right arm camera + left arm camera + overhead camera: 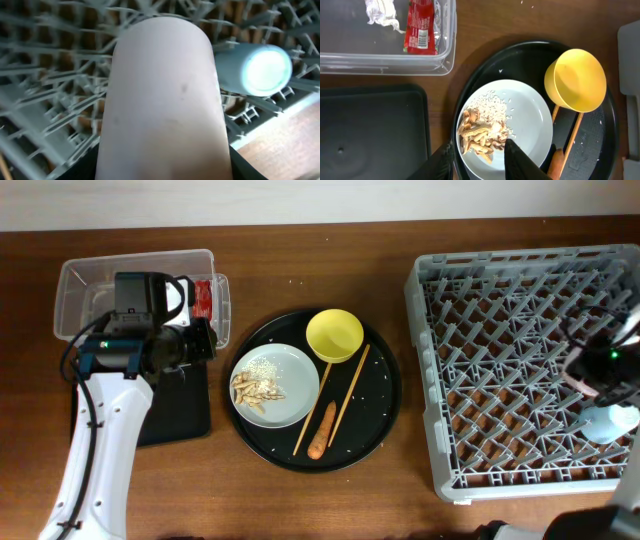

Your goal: Sort waste into correct bins and load items into the dishwasher rack

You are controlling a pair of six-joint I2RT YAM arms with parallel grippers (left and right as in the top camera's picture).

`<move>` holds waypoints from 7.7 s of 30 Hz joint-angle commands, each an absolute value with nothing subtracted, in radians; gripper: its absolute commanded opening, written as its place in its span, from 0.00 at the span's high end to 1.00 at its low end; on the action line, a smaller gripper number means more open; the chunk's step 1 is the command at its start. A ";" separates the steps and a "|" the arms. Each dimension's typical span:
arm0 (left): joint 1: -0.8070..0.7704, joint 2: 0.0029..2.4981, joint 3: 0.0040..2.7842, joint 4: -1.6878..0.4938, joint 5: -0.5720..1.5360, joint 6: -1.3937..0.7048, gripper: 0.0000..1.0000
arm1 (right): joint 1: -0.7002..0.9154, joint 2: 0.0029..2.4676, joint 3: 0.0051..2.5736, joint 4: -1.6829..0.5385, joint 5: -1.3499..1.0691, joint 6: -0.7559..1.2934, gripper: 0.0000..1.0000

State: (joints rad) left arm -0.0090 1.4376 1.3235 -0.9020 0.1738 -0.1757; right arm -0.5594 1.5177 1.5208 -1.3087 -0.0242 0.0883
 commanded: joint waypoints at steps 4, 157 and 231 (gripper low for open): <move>-0.006 1.424 1.323 -0.918 0.160 -0.170 0.67 | -0.617 1.672 1.540 -1.312 0.041 0.113 0.65; -0.006 1.425 1.323 -1.009 0.159 -0.169 0.19 | 0.079 1.692 1.534 -1.302 0.009 -0.022 0.95; -0.239 1.695 1.590 -1.223 -0.203 -0.189 0.85 | -0.151 1.555 1.559 -1.452 -0.073 0.136 0.02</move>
